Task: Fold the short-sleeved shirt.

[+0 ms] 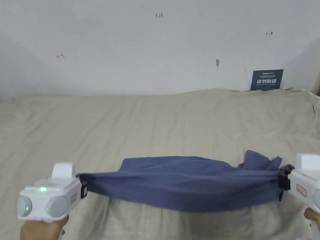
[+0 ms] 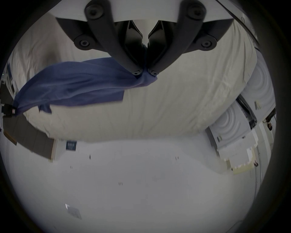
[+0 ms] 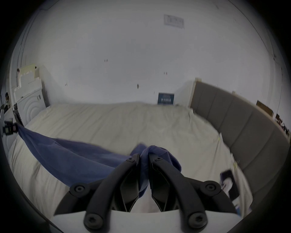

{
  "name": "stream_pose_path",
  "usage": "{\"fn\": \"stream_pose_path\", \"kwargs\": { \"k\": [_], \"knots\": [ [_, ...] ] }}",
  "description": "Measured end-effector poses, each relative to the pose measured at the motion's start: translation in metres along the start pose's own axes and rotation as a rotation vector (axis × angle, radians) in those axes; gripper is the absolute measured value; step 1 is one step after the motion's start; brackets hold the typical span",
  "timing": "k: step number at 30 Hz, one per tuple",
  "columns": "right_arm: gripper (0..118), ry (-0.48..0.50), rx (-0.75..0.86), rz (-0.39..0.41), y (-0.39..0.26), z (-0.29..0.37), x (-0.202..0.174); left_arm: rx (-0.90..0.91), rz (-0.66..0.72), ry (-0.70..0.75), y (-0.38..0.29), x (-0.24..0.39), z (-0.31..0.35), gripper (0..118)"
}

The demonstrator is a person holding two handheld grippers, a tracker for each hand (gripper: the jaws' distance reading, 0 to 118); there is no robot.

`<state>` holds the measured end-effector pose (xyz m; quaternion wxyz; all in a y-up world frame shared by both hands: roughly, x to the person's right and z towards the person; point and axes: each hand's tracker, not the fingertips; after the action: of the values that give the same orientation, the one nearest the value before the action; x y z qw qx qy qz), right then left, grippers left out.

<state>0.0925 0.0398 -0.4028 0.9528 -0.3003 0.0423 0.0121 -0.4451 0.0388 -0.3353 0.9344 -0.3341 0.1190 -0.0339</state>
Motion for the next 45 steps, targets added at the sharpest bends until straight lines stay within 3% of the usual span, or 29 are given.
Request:
{"fn": "stream_pose_path", "kwargs": {
  "k": [8,14,25,31,40,42,43,44,45],
  "knots": [
    [9,0.005,-0.057,-0.095,-0.111,0.060,0.000,-0.191,-0.034,-0.031,-0.131,-0.004,0.031,2],
    [9,0.000,-0.084,-0.133,-0.159,0.113,-0.012,-0.221,0.000,-0.042,-0.181,-0.008,0.067,2],
    [9,-0.002,-0.092,-0.140,-0.202,0.178,-0.001,-0.223,0.072,-0.035,-0.216,-0.037,0.121,2],
    [9,-0.040,-0.172,-0.148,-0.223,0.158,0.003,-0.274,0.099,-0.005,-0.226,-0.024,0.111,2],
    [10,-0.072,-0.287,-0.103,-0.220,0.154,-0.028,-0.341,0.148,0.051,-0.234,-0.015,0.090,2],
    [22,-0.078,-0.287,-0.100,-0.212,0.160,-0.030,-0.360,0.163,0.036,-0.228,-0.015,0.093,14],
    [38,-0.084,-0.292,-0.095,-0.207,0.163,-0.031,-0.366,0.179,0.032,-0.224,-0.016,0.094,27],
    [64,-0.089,-0.282,-0.089,-0.202,0.168,-0.030,-0.368,0.214,0.005,-0.219,-0.016,0.098,52],
    [79,-0.084,-0.260,-0.087,-0.196,0.174,-0.031,-0.355,0.219,-0.003,-0.214,-0.016,0.102,71]
  ]
}}
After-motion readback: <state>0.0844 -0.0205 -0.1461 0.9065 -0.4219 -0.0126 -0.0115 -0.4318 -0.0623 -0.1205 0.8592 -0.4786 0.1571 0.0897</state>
